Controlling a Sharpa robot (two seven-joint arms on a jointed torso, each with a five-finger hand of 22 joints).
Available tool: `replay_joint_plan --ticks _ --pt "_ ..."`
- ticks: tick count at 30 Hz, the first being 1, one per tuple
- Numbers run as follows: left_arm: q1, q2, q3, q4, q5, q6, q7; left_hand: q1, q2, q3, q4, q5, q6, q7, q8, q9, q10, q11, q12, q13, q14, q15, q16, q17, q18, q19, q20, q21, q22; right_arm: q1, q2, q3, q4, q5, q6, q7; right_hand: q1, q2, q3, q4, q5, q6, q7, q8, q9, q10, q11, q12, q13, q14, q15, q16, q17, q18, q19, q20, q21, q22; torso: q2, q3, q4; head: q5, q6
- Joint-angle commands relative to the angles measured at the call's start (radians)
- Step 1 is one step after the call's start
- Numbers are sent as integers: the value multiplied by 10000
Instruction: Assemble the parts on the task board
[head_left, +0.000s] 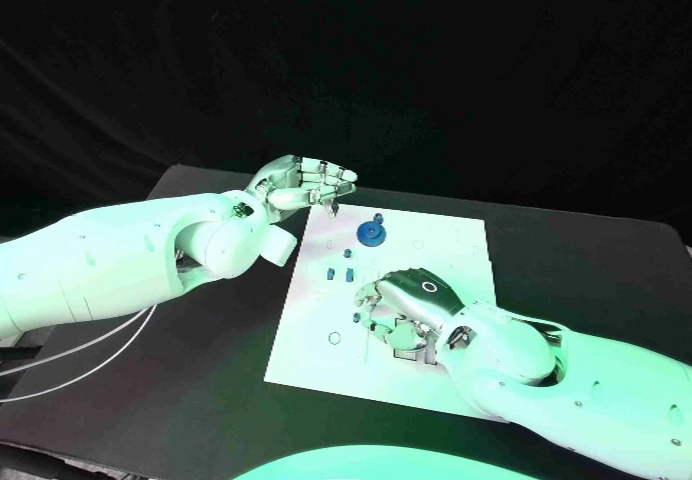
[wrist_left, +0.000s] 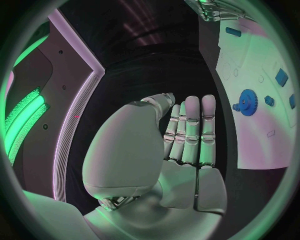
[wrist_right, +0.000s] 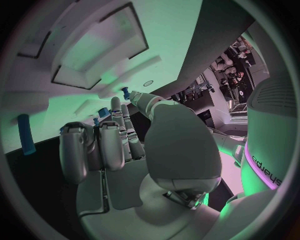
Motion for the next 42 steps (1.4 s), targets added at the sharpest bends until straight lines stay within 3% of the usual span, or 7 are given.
replay_joint_plan --ticks 1,9,13,17,21,26,42 --pt "5 -6 4 4 54 3 60 -46 -30 55 27 10 -51 23 -38 -8 -66 1 58 -11 -22 -12 -41 -12 140 -16 -13 -63 -11 103 -356 63 386 -157 -567 -108 -20 -79 -74 -10 -39 -84 -10 -60 -11 -101 1 -7 13 407 66 -55 -14 -17 255 53 -34 1990 -10 -11 -2 -47 28" --pt "4 -58 -16 10 80 23 52 -51 -38 83 0 14 -48 14 -38 -3 -77 -6 90 -18 -30 -17 -67 -50 146 -19 -9 -91 -25 771 -1655 196 977 249 -130 -166 -118 -186 -177 50 -88 11 -97 -40 -10 -172 -39 17 10 397 42 -68 -39 4 220 65 -110 1961 -24 -23 -31 -201 140" --pt "3 -72 -39 6 97 39 50 -51 -38 83 0 14 -48 14 -38 -3 -77 -6 90 -18 -30 -17 -67 -50 146 -19 -9 -91 -25 1176 -2265 221 914 500 497 -74 -160 -284 -312 83 -136 -27 -155 -83 -33 -354 -57 -27 -22 411 32 -33 0 11 209 63 -140 1951 -36 -20 -54 -293 181" --pt "3 -71 -63 -5 111 45 51 -51 -38 83 0 14 -48 14 -38 -3 -77 -6 90 -18 -30 -17 -67 -50 146 -19 -9 -91 -25 1327 -2472 225 772 585 948 53 -183 -348 -632 149 40 -82 -209 -136 -62 -524 -94 -24 -41 425 2 8 41 23 188 41 -196 1933 -27 -15 -53 -337 214" --pt "2 -57 -82 -20 119 57 51 -51 -38 83 0 14 -48 14 -38 -3 -77 -6 90 -18 -30 -17 -67 -50 146 -19 -9 -91 -25 1388 -2509 222 650 568 1249 94 -46 -305 -797 136 142 -24 -275 -113 -59 -538 -124 46 -32 436 -19 41 71 13 216 23 -156 1955 -15 -7 -32 -371 231" --pt "2 -47 -96 -33 124 73 46 -51 -38 83 0 14 -48 14 -38 -3 -77 -6 90 -18 -30 -17 -67 -50 146 -19 -9 -91 -25 1412 -2413 199 410 510 1553 81 -37 -303 -808 136 142 -32 -283 -118 -61 -546 -127 47 -33 432 -21 31 55 17 208 21 -174 1948 -19 -27 -16 -344 214" --pt "2 -36 -103 -57 127 81 35 -54 -41 90 -9 14 -45 13 -37 -2 -79 -7 101 -20 -29 -18 -72 -60 147 -17 -8 -97 -29 1247 -1816 131 -241 497 1868 188 170 4 -706 180 152 149 -304 -37 -44 -323 -171 255 -9 441 -65 59 72 -5 266 -21 -87 1992 -14 -28 -29 -291 161"
